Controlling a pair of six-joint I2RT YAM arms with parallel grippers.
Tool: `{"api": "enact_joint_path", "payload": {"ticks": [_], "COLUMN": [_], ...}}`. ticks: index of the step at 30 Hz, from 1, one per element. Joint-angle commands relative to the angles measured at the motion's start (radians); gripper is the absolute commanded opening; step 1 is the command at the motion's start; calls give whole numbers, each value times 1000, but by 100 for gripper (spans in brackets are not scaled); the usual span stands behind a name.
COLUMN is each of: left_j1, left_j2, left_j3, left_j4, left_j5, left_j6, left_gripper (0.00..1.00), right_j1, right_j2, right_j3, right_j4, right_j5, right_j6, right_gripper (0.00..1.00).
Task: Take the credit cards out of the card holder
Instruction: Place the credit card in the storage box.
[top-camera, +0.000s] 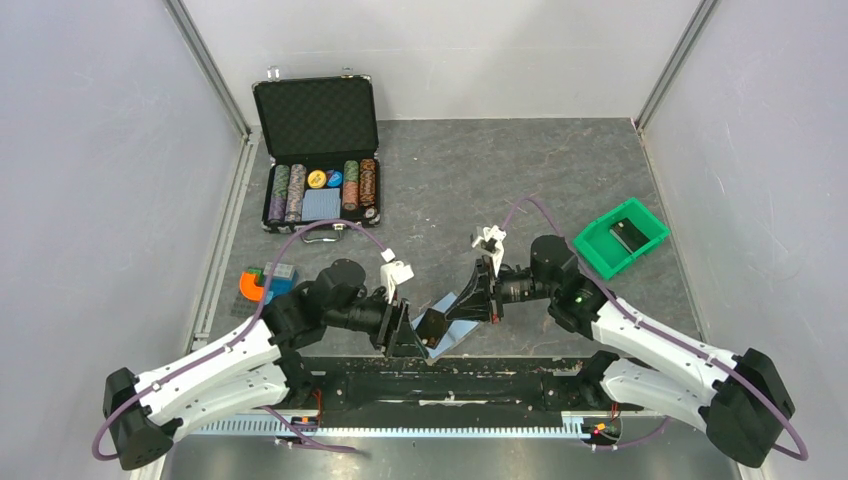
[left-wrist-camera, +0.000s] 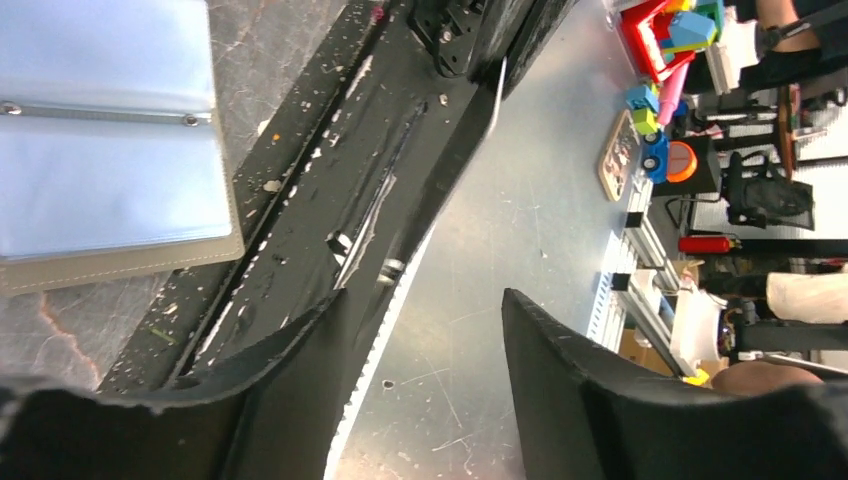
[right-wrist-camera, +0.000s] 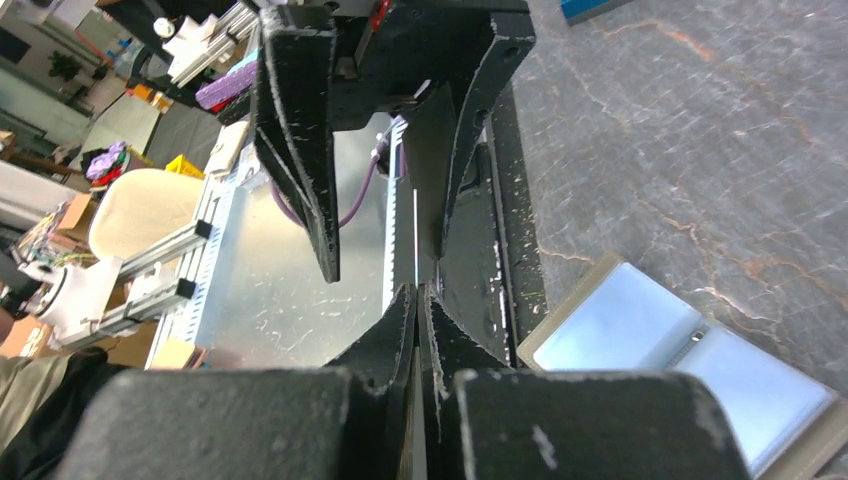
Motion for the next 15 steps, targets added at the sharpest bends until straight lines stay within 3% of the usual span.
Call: {"api": "enact_joint_path", "payload": {"ticks": [1, 5, 15], "left_j1": [-1, -1, -1], "left_j2": [-21, -31, 13], "left_j3": [57, 75, 199], "left_j4": [-70, -121, -298], "left_j5": [-88, -190, -472], "left_j6": [58, 76, 184], "left_gripper": [73, 100, 100], "right_j1": [-28, -67, -196], "right_j2": [-20, -13, 19], "right_j3": [6, 17, 5], "right_j4": [31, 0, -73], "right_j5": [63, 97, 157], "right_j6": [27, 28, 4], "right_gripper": [0, 0, 0]}}
